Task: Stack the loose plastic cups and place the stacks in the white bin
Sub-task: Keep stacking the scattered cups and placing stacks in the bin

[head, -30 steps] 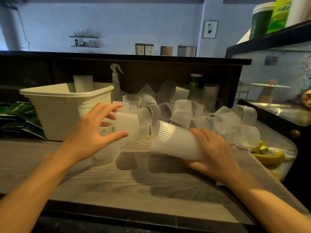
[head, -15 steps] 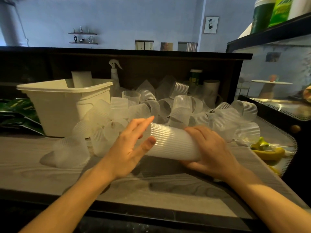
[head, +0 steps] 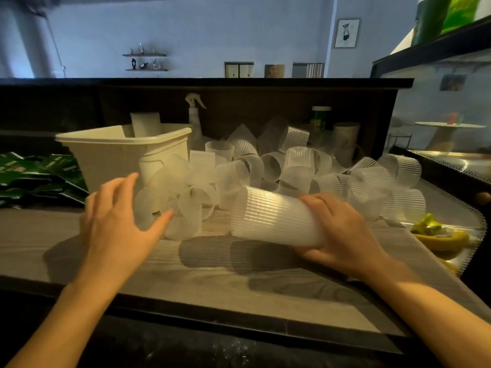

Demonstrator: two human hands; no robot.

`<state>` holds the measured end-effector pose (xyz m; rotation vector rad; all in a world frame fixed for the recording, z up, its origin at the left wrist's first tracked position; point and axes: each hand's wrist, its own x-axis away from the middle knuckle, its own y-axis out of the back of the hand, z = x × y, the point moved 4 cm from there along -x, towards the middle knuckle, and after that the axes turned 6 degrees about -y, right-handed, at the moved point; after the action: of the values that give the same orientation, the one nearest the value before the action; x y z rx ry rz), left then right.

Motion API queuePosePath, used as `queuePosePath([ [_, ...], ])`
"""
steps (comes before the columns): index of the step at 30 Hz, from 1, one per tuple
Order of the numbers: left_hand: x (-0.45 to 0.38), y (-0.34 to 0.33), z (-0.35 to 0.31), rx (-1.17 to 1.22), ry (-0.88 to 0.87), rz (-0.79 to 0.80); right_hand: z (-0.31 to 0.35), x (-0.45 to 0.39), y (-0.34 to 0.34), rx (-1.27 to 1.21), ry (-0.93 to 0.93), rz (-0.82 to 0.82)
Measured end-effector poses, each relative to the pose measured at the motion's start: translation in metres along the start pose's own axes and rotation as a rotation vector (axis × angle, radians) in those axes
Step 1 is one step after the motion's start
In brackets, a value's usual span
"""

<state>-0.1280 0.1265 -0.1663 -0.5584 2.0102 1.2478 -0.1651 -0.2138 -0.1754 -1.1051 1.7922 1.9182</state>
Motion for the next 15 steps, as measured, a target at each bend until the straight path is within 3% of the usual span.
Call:
queuePosePath([
  [3,0.010,-0.006,0.021,-0.044,0.213,0.189,0.001,0.000,-0.001,0.002,0.011,-0.004],
  [6,0.015,-0.009,0.032,-0.013,0.308,0.286,0.001,0.000,-0.001,0.003,0.012,0.005],
  [15,0.015,0.000,0.016,0.095,0.287,0.145,0.000,0.000,0.000,-0.016,0.005,0.008],
])
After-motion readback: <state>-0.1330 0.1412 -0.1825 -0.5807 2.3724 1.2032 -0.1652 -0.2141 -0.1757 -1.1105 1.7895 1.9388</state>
